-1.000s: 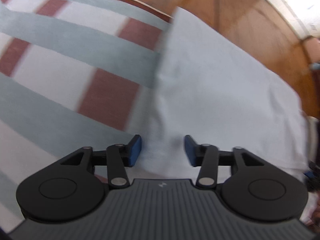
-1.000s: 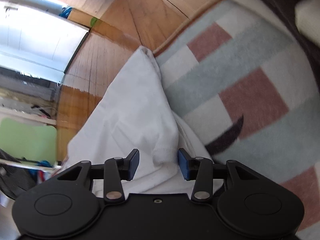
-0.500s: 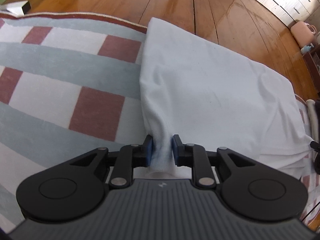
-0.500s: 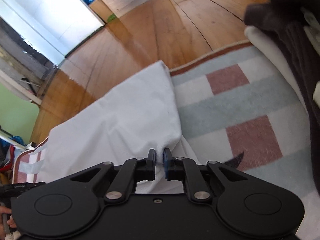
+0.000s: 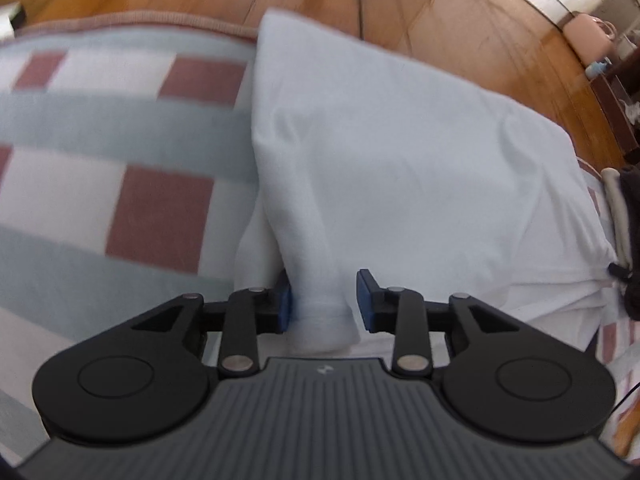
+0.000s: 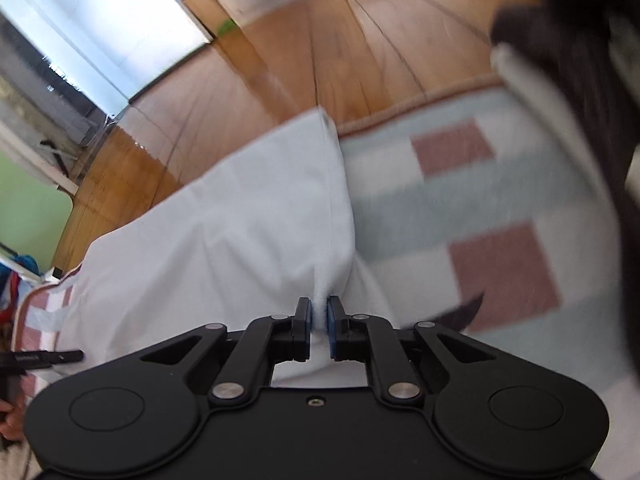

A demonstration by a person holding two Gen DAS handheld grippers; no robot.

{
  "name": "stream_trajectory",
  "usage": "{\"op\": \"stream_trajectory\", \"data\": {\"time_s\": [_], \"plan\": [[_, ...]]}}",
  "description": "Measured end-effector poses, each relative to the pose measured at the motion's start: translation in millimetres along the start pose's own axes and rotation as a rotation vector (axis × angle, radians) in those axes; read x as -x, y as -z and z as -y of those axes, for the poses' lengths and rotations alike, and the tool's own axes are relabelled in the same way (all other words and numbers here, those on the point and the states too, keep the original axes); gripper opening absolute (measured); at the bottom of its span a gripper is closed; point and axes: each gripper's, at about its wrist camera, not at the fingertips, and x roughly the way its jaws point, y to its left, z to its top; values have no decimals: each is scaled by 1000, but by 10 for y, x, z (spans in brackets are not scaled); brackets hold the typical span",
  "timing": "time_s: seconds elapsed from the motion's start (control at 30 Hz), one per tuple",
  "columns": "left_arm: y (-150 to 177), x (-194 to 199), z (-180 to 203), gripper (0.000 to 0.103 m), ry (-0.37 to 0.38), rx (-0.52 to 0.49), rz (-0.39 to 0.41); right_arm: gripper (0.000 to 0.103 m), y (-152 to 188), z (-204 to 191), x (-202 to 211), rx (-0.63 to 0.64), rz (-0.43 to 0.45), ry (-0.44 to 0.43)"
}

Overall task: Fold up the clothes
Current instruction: 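Hold the strip edge with both grippers and fold it over the shirt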

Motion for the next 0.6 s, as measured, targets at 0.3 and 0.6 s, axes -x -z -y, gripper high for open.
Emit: {"op": "stream_trajectory", "data": {"time_s": [0.3, 0.6], "plan": [[5, 94, 123, 10, -101, -78, 95, 8, -99, -135, -32, 105, 77, 62], [-183, 1070, 3, 10, 66, -99, 90, 8, -362, -243, 945, 52, 107, -123]]}}
